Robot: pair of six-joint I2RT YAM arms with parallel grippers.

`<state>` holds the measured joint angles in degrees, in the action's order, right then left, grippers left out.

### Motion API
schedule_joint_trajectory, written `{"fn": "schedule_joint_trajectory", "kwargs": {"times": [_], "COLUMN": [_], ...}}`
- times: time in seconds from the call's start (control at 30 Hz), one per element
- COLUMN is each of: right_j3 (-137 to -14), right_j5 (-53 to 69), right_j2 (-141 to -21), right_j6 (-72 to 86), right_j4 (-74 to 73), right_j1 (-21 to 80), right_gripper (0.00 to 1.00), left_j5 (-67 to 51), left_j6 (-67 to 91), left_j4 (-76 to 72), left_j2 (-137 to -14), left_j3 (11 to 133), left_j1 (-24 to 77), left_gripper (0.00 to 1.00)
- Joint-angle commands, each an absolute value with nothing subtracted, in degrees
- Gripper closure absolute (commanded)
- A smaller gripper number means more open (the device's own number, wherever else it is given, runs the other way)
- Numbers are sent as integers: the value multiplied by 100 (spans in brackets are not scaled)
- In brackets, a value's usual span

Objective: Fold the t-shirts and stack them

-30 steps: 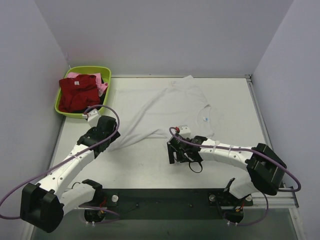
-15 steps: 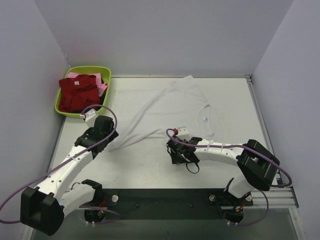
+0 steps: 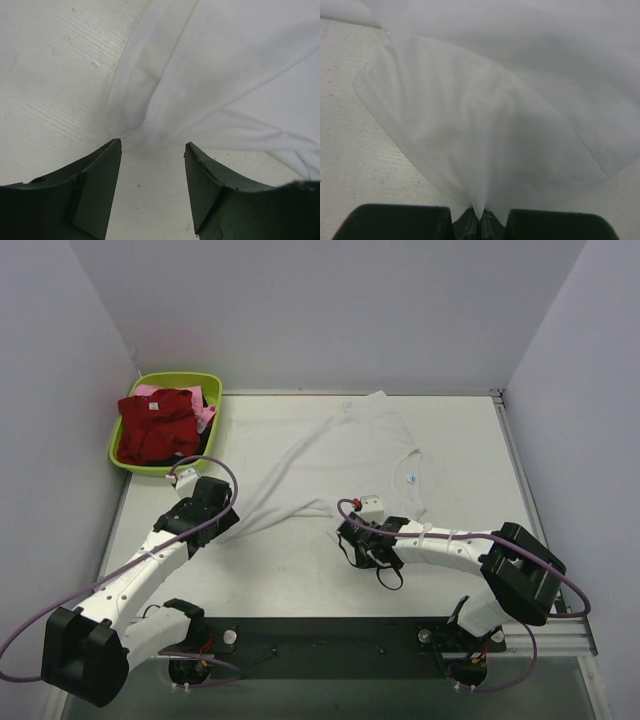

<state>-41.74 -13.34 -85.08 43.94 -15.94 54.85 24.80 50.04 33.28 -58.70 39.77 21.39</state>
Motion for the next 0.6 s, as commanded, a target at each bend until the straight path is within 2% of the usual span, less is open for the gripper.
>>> {"fn": "schedule_joint_trajectory", "kwargs": {"times": [0.0,0.27,0.57], "right_j3": [-4148,-4096,-3929], "right_j5": [-1512,-1494,-1371], "right_j2": [-8411,-8367,-8358], "right_j6": [4439,4351,4394], "right_j4": [-1986,-1934,-1749], "right_j1": [5537,5528,5528], "right_gripper": [100,100,100], "left_j5": [2347,2215,2276], "left_j6": [5176,5353,5484], "left_j4": [3753,3964,3613], "left_j2": [-5942,-5590,-6108], "left_j3": [3754,3542,3323], "left_j1": [2206,2215,2250], "left_gripper": [36,36,36]}}
